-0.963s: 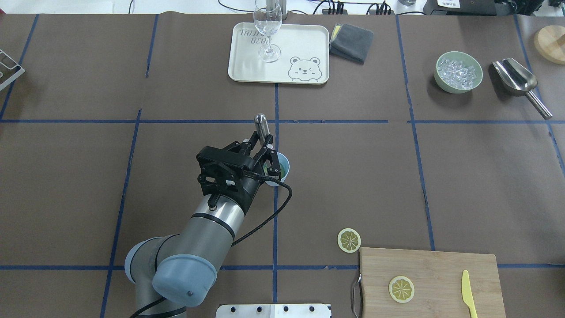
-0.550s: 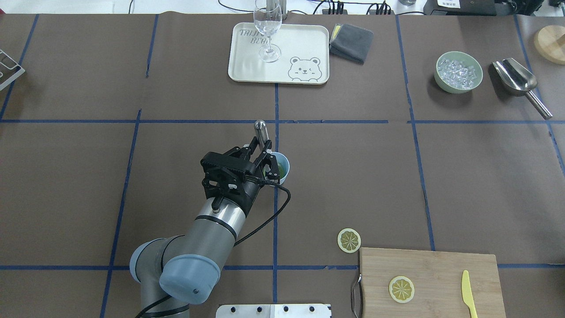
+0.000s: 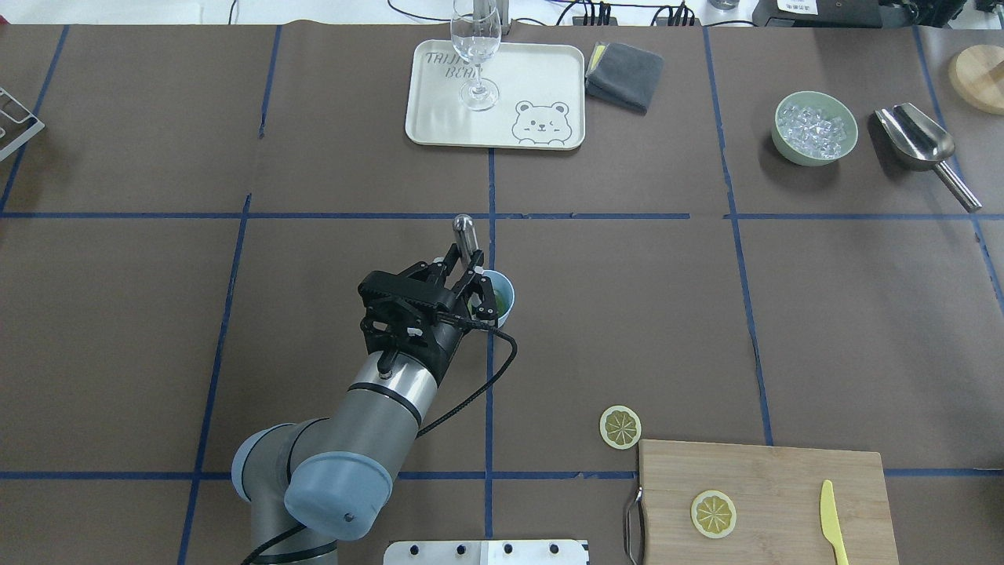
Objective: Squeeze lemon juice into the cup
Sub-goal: 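Lower the muddler into the blue cup and press the lemon slice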
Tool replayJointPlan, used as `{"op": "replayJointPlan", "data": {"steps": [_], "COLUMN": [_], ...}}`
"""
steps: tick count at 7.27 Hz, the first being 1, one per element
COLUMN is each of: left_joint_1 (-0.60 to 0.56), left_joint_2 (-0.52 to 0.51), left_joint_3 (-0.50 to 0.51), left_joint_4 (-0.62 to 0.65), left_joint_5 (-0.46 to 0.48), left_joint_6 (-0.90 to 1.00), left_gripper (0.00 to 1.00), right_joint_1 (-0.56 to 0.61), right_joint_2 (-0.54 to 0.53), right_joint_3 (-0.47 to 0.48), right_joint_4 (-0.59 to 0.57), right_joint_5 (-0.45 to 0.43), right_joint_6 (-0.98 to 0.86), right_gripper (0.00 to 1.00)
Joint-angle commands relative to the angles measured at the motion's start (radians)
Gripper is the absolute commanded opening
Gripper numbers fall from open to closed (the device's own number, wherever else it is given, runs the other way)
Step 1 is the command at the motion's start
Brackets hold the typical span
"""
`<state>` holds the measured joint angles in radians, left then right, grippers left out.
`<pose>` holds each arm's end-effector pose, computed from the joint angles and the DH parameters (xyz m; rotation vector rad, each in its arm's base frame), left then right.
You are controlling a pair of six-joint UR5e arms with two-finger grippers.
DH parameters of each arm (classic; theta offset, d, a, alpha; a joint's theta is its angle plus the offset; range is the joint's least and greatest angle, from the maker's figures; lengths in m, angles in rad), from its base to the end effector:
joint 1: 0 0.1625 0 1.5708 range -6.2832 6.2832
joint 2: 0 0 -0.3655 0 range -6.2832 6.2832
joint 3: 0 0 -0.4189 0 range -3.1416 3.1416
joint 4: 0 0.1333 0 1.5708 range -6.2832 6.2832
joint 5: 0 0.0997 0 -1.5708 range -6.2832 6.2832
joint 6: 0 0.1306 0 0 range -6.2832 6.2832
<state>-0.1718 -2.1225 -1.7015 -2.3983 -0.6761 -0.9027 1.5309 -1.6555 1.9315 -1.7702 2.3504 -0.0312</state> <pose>0.5552 -0.3350 0.1150 1.1976 0.9670 -0.2798 0.0224 -0.4799 0.4975 0.0693 -0.7798 -0.0973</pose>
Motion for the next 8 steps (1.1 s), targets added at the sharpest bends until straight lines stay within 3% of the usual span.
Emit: {"op": "replayJointPlan", "data": {"steps": [1,2,4,6,7,8], "left_joint_1": [-0.005,-0.015,-0.041,-0.095,-0.166,-0.26], "left_joint_2": [0.001,0.001,-0.001,0.068,0.094,0.139], "left_joint_3": [-0.071,-0.125,-0.186,-0.23,-0.234,-0.266], "left_joint_4": [-0.049,-0.074,-0.073,-0.071,-0.064,-0.059], "left_joint_5": [-0.01,-0.008,-0.019,-0.214,-0.352,-0.546], "left_joint_6": [0.077,0.17,0.174,0.159,0.151,0.131], "left_gripper": [0.0,0.0,0.0,0.0,0.0,0.0], "right_joint_1": [0.0,0.0,0.0,0.0,0.0,0.0], "right_joint_2": [0.0,0.0,-0.001,0.0,0.0,0.0], "right_joint_3": [0.001,0.004,0.006,0.007,0.012,0.018], "right_joint_4": [0.0,0.0,0.0,0.0,0.0,0.0], "right_joint_5": [0.001,0.001,0.001,0.001,0.0,0.0], "right_joint_6": [-0.001,0.0,0.0,0.0,-0.001,0.0], "right_gripper": [1.0,1.0,1.0,1.0,1.0,1.0]}}
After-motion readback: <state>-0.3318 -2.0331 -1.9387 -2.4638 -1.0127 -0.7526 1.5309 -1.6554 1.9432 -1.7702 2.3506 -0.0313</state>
